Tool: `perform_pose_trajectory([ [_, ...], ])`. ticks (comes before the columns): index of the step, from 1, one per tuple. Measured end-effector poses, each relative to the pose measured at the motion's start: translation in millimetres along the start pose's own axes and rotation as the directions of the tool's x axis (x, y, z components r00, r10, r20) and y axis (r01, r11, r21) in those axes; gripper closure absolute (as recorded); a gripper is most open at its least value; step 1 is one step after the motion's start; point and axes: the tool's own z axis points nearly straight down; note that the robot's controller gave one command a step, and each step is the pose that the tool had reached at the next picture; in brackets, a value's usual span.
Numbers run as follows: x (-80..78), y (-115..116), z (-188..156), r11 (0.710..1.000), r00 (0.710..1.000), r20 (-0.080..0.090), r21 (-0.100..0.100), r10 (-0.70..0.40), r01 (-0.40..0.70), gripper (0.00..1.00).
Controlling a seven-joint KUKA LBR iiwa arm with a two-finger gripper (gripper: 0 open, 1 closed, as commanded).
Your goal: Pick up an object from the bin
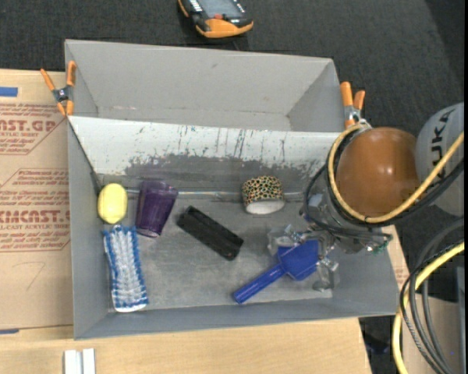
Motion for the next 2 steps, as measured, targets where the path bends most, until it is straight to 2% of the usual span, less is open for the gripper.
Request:
perform_pose_trajectory([
  [1,1.5,-22.6,41.8,0.956,0.956,0.005,0.001,-0.294,0.294,1.00],
  [2,1.4,-22.6,41.7,0.956,0.956,0.006,0.001,-0.294,0.294,1.00],
])
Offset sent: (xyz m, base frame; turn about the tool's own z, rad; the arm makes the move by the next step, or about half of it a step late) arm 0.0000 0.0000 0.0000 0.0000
